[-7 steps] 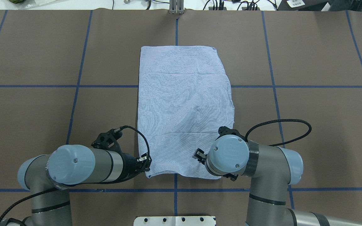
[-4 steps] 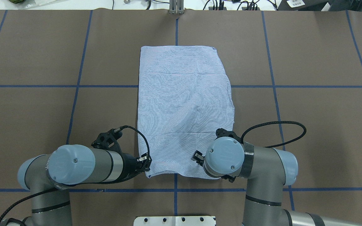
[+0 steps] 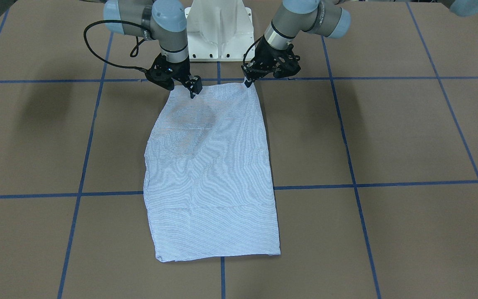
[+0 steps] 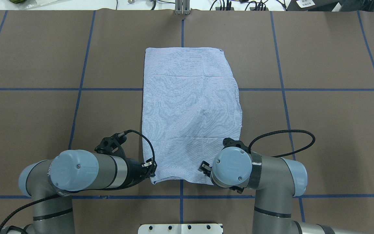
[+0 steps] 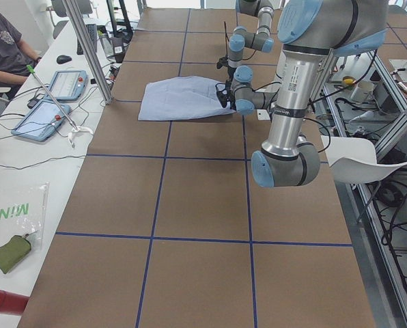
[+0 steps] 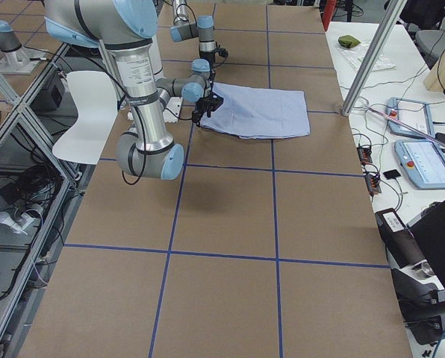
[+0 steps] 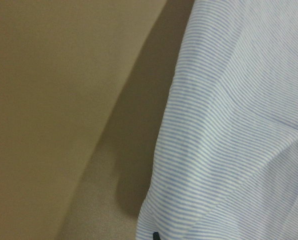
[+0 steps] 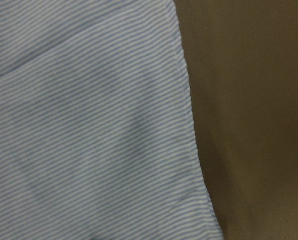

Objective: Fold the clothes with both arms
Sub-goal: 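Grasp the shirt's edge nearest the robot with both grippers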

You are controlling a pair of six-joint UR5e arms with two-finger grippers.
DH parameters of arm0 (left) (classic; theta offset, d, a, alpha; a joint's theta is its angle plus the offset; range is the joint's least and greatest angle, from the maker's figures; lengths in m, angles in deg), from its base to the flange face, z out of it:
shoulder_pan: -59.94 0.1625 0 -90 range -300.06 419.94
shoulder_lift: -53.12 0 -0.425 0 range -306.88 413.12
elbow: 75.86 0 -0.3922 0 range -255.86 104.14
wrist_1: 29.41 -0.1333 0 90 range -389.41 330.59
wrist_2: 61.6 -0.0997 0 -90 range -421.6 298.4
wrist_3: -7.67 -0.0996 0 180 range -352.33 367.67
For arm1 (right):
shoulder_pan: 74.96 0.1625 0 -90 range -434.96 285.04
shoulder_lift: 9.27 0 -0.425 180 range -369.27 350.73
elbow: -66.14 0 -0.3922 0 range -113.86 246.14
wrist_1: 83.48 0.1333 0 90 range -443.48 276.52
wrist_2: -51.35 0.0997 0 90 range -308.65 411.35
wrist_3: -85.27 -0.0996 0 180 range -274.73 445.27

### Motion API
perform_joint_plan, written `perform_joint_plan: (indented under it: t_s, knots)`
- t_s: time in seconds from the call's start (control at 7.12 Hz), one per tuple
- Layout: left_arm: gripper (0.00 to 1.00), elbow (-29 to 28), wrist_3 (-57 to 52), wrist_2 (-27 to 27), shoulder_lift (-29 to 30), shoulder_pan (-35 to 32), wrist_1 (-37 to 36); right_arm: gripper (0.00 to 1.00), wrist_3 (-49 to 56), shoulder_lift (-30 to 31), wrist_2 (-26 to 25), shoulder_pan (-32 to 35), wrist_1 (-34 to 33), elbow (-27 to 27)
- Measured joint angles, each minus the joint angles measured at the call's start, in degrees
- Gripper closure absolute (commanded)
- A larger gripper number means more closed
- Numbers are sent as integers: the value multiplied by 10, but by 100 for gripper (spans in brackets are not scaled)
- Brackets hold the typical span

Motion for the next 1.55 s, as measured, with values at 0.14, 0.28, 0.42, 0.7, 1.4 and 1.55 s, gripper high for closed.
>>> perform_joint_plan:
  t_s: [0.14,0.28,0.42,0.7,1.4,1.55]
  knots:
    - [100,-1,0,0,0,0,0,0,1,3,0,0,0,0]
    - [100,-1,0,0,1,0,0,1,1,7,0,-1,1,-1]
    - [100,-1,0,-1,1,0,0,8,2,9,-1,-1,1,-1]
    - [100,-4,0,-1,1,0,0,48,1,9,-1,-1,1,0]
    - [100,-7,0,-2,2,-1,1,79,4,7,-2,1,1,0]
    - [100,-7,0,-2,2,-1,1,79,4,6,-2,6,1,1]
